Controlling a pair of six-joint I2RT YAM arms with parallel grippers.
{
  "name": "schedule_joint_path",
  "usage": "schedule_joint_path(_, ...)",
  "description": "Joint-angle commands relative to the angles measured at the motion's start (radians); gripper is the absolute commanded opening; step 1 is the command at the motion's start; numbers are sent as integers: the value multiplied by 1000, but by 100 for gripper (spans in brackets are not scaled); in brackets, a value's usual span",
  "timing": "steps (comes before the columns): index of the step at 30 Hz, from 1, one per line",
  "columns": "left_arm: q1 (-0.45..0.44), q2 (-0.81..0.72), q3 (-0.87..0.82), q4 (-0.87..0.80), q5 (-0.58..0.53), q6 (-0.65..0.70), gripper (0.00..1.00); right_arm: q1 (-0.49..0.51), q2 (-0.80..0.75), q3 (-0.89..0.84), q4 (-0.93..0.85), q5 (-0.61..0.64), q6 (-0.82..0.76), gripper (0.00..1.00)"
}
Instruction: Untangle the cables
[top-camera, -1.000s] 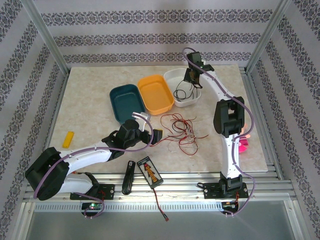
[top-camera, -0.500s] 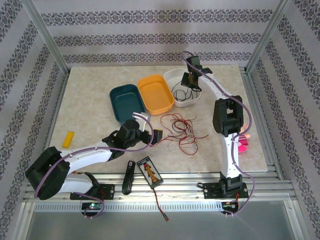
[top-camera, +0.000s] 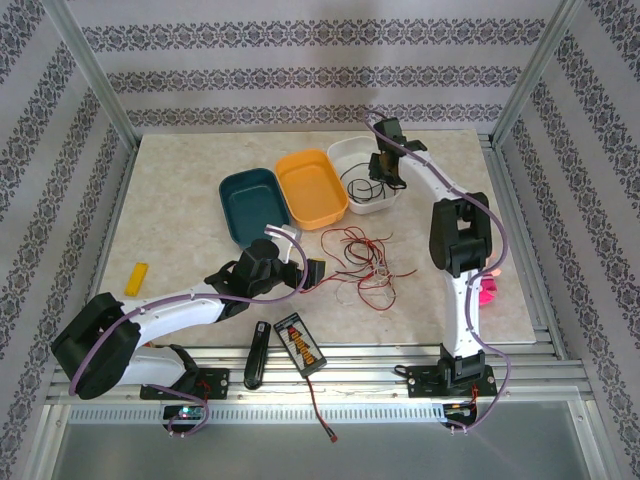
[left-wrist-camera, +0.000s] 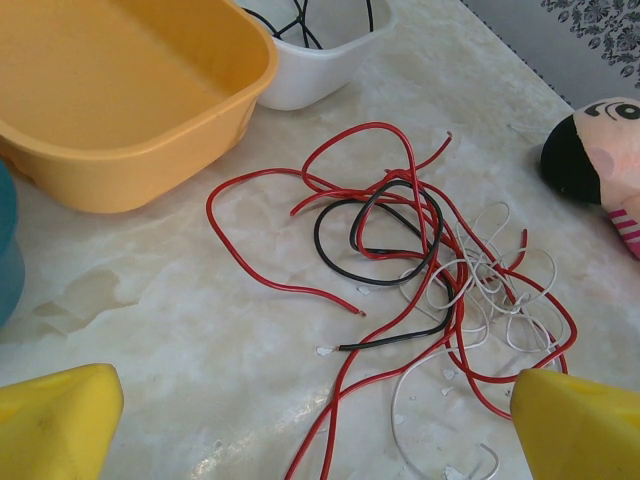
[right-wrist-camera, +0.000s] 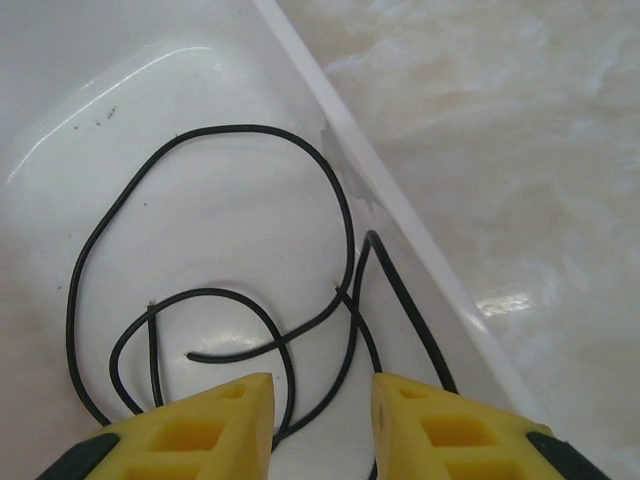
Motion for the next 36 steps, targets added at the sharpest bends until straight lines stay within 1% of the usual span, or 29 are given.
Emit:
schedule_joint_path(1,-13,7,27,7,0,-15,99,14,-112,-54,13,40,-23,32)
schedule_joint_path(6,-13,14,31,8,-8,-25,99,17,-244,-200,78,6,-26,32)
schedule_joint_path(10,-13,33,46,6,-7,-30,100,20,-400,-384,166,-58,-22,32)
schedule_joint_path(15,-13,87,87,9,9,-34,100,26,-590,-599,230,-144,2,32)
schedule_joint_path(17,-13,116,109,24,18,-34,95,26,-649,-669,247,-195,11,33)
schedule_joint_path(20,-13,184,166,26,39,-11,90,29,-732,-756,244,-199,32,37)
schedule_joint_path(22,-13,238,218,8,44,11,90,27,-791,-816,251,-200,54,41)
schedule_joint_path(23,-13,269,257,-9,41,20,89,26,-821,-847,256,-198,59,46)
schedule_joint_path(24,-14,302,294,-30,39,30,89,26,-854,-876,261,-190,65,54)
schedule_joint_path(26,-16,356,363,-59,39,49,89,25,-918,-929,268,-163,74,66)
schedule_joint_path(27,-17,380,396,-69,37,67,89,23,-950,-956,269,-148,78,85)
schedule_joint_path(28,-19,404,425,-80,37,84,89,20,-977,-975,268,-140,82,98)
schedule_joint_path(31,-21,477,527,-144,39,161,86,-1,-1042,-1018,248,-120,95,98)
schedule_joint_path(33,-22,525,601,-208,31,212,86,-12,-1082,-1037,221,-78,111,98)
schedule_joint_path(36,-23,580,674,-260,35,263,85,-28,-1158,-1084,214,-30,137,98)
